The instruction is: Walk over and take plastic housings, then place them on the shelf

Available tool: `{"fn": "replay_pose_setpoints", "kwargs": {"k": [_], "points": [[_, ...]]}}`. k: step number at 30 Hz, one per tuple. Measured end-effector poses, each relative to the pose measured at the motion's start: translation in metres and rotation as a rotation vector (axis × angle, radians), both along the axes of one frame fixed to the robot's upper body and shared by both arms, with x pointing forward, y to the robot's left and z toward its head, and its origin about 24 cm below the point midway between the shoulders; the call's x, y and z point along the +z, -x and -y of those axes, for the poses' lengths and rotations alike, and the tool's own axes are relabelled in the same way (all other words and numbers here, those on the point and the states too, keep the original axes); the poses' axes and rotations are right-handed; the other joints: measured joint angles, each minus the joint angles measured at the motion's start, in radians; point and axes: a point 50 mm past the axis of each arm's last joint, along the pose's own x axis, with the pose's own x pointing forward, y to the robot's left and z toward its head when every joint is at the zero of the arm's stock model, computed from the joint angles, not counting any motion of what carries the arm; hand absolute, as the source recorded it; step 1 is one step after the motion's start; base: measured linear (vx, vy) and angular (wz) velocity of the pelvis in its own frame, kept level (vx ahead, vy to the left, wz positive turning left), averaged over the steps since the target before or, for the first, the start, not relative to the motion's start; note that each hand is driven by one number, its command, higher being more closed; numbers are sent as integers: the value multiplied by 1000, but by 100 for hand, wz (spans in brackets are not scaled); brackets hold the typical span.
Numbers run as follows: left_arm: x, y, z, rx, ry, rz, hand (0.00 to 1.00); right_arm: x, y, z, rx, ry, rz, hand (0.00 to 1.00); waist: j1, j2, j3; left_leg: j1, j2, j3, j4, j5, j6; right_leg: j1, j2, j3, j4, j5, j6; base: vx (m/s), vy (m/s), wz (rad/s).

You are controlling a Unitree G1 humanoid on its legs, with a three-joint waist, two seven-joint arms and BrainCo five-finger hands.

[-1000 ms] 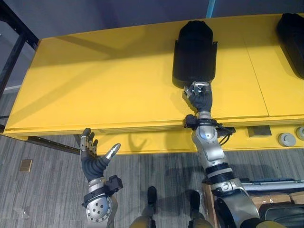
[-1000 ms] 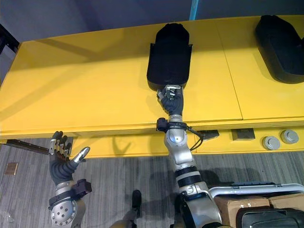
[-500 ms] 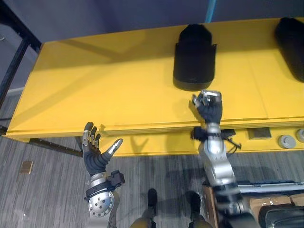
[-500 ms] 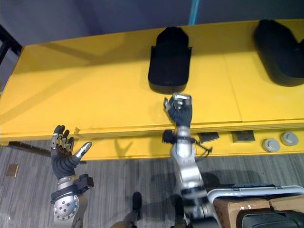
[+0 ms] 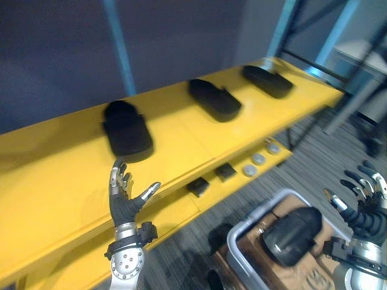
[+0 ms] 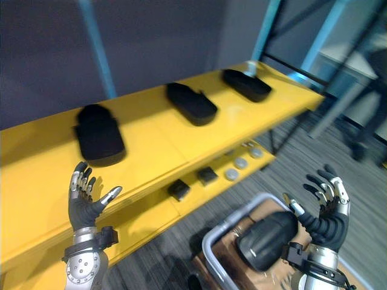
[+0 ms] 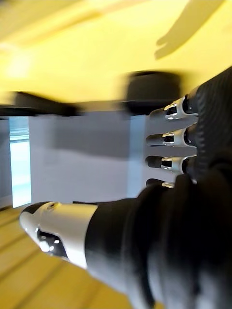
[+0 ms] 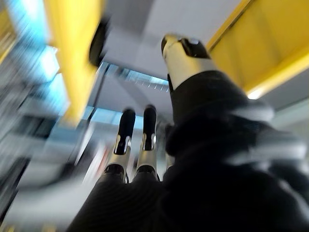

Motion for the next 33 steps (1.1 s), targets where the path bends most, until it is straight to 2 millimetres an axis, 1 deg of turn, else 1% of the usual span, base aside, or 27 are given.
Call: {"fn": "replay_pose_setpoints", "kwargs": {"k": [1, 2, 3, 4, 5, 7, 8, 9, 10, 11, 12, 14, 15, 17, 18, 20, 21, 22, 23, 24, 25, 26, 27, 29, 30, 32, 33], "points": [[-2, -5, 0, 4, -7, -11, 0, 0, -1, -1, -6, 0, -2, 0, -8, 9, 5, 17, 21, 79, -10, 6, 7, -16, -11, -168, 99, -110, -65, -171, 60, -222], [-7, -5, 0, 5, -6, -33, 0, -1, -2, -2, -16, 22, -13, 0, 5, 29, 16, 61, 44, 174, -20, 6, 7, -9, -29, -256, 199, -209, -76, -81, 77, -219], [-8, -4, -1, 8, -6, -40, 0, -1, -4, -2, -19, 25, -15, 0, 5, 38, 17, 78, 57, 218, -20, 6, 7, 3, -45, -279, 238, -240, -65, -54, 78, -213], [-10, -4, -2, 9, -7, -48, 0, -3, -4, -1, -34, 32, -28, 0, -2, 54, 5, 88, 75, 272, -20, 6, 7, 18, -77, -316, 297, -288, -57, -53, 21, -169], [-9, -6, -2, 3, -9, -43, 0, -7, -4, 0, -45, 31, -45, 0, -2, 57, 1, 94, 87, 322, -25, 11, -3, 30, -114, -337, 345, -328, -61, -53, -13, -151], [-13, -11, 1, -17, -15, -64, 0, -16, -7, 1, -51, 19, -87, 0, -2, 49, -4, 101, 90, 370, -36, 25, -27, 67, -163, -374, 365, -350, -49, -72, -159, -103], [-17, -12, 3, -33, -20, -82, 0, -21, -7, 2, -57, 13, -114, 0, -2, 42, -8, 100, 87, 389, -37, 33, -46, 102, -166, -373, 302, -381, -31, -70, -211, -71], [-19, -13, 4, -38, -20, -90, 0, -24, -7, 1, -57, 7, -124, 0, -1, 41, -8, 100, 84, 397, -36, 36, -56, 115, -163, -374, 264, -399, -38, -60, -310, -57], [-25, -15, 8, -49, -1, -120, 0, -29, -9, 2, -53, -2, -153, 0, 0, 76, -2, 98, 100, 385, -38, 38, -60, 134, -132, -372, 217, -384, -54, -22, -208, -46], [-29, -16, 13, -66, 20, -142, 0, -38, -9, 1, -47, -23, -198, 0, -1, 97, -9, 102, 133, 373, -33, 47, -77, 156, -96, -372, 179, -373, -72, 10, -322, -39], [-30, -16, 15, -71, 28, -143, 0, -42, -8, 0, -41, -30, -217, 0, -1, 105, -14, 105, 154, 370, -20, 47, -81, 170, -76, -371, 164, -370, -76, 49, -226, -31], [-33, -19, 13, -68, 41, -153, 0, -48, -12, -9, 7, -43, -241, 0, 11, 113, -18, 103, 257, 360, 102, 49, -77, 204, -5, -342, 141, -374, -117, 85, -324, -54], [-38, -20, 11, -61, 41, -179, 0, -48, -15, -12, 29, -43, -238, 0, 22, 113, -17, 92, 298, 338, 174, 52, -69, 214, 17, -321, 138, -375, -129, 97, -337, -69], [-53, -20, 9, -50, 42, -246, 0, -50, -19, -17, 60, -44, -245, 0, 30, 113, -16, 42, 347, 251, 314, 87, -12, 237, 34, -304, 128, -374, -142, 107, -243, -45], [-60, -19, 9, -44, 42, -279, 0, -55, -25, -18, 74, -47, -265, 0, 35, 109, -12, -3, 344, 177, 378, 86, -4, 241, 29, -288, 126, -378, -150, 100, -138, -24], [-66, -19, 7, -33, 42, -306, 0, -66, -33, -19, 76, -67, -303, 0, 51, 108, -11, -43, 307, 84, 395, 52, -29, 242, 18, -267, 124, -377, -156, 71, 0, -30], [-74, -16, 0, -1, 46, -339, 0, -76, -43, -23, 90, -83, -350, 0, 69, 106, -6, -55, 257, 1, 344, 26, -65, 249, 12, -252, 124, -376, -157, 69, 75, -32], [-77, -16, -3, 8, 43, -355, 0, -81, -47, -23, 91, -93, -368, 0, 78, 106, -4, -57, 240, -29, 311, 21, -74, 257, 8, -251, 124, -377, -157, 74, 127, -23], [-84, -16, -8, 27, 29, -388, 0, -87, -58, -25, 90, -114, -388, 0, 90, 109, 2, -62, 204, -89, 240, 19, -78, 268, -3, -253, 123, -377, -157, 34, 109, -4], [-88, -15, -12, 42, 18, -407, 0, -89, -64, -27, 89, -119, -399, 0, 95, 108, 3, -69, 187, -121, 202, 19, -78, 268, -9, -258, 123, -376, -157, 22, 147, -4], [-96, -13, -19, 74, 2, -441, 0, -93, -77, -30, 94, -121, -417, 0, 108, 117, 5, -70, 164, -163, 113, 54, -66, 265, -14, -261, 122, -380, -144, 8, 181, -9], [-103, -11, -23, 94, -13, -476, 0, -95, -87, -33, 100, -115, -434, 0, 124, 143, 9, -71, 165, -178, 44, 143, -73, 266, -4, -261, 119, -385, -121, 14, 208, -6], [-108, -10, -24, 99, -26, -496, 0, -95, -90, -33, 97, -113, -437, 0, 133, 150, 12, -65, 165, -185, 31, 122, -112, 266, -3, -264, 119, -389, -110, 35, 262, 16], [-123, -4, -33, 121, -92, -582, 0, -92, -101, -43, 83, -147, -425, 0, 151, 112, 37, -66, 94, -196, -18, 142, -92, 259, -69, -290, 122, -391, -77, 39, 290, 43], [-128, -2, -35, 125, -101, -605, 0, -90, -104, -45, 79, -139, -424, 0, 157, 109, 40, -73, 77, -205, -21, 144, -88, 256, -84, -298, 121, -391, -66, 50, 278, 47], [-135, 4, -37, 133, -110, -644, 0, -83, -126, -50, 56, -142, -423, 0, 194, 107, 68, -93, 32, -213, -18, 147, -75, 251, -126, -318, 120, -387, -48, 55, 220, 36], [-136, 6, -38, 134, -114, -650, 0, -80, -133, -52, 55, -144, -421, 0, 205, 107, 75, -101, 25, -214, -17, 147, -75, 246, -132, -319, 119, -385, -45, 23, 148, 18]]}}
